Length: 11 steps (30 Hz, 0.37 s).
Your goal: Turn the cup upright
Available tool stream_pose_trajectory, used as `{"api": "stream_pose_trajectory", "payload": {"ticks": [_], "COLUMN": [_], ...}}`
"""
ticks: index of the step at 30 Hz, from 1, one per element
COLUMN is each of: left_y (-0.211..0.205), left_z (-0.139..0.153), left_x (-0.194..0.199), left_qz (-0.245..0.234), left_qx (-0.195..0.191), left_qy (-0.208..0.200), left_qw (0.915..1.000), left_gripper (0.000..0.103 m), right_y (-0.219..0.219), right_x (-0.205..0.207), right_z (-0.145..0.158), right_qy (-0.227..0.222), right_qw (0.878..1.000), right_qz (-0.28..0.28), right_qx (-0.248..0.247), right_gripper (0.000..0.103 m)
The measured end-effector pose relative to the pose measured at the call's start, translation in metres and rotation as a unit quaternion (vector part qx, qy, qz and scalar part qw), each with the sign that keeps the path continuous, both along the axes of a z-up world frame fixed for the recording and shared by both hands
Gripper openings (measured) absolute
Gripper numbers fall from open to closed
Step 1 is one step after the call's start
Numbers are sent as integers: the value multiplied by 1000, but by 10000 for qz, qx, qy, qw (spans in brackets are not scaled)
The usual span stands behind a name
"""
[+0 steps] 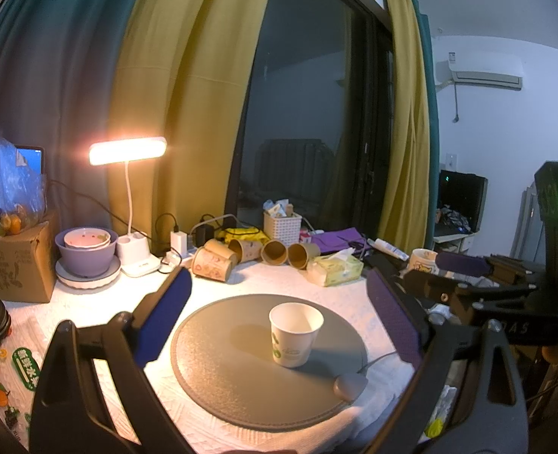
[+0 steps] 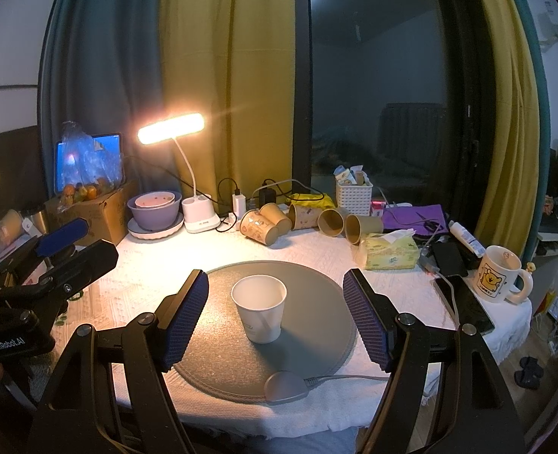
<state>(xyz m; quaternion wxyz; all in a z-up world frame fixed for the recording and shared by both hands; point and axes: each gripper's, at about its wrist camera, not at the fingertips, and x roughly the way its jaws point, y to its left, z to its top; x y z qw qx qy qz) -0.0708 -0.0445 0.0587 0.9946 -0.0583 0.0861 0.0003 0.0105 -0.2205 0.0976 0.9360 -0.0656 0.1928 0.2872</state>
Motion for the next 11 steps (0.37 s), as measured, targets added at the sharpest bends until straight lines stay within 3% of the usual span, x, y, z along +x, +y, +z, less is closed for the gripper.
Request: {"api": "stream_pose_trajectory", "payload": {"ticks": [11], "left_y": [0], "left_z": [-7], "left_x": [-3], "left_qz": [19], "left_qx": [35], "left_qy": [-76], "left_qw": [10000], "left_gripper": [95], "right_y": [2], "right_x": [0], "right_z": [-3], "right_qy": [27], "right_qw": [10000], "right_qz": [13], "right_qx": [-42], "right_gripper": [77]}}
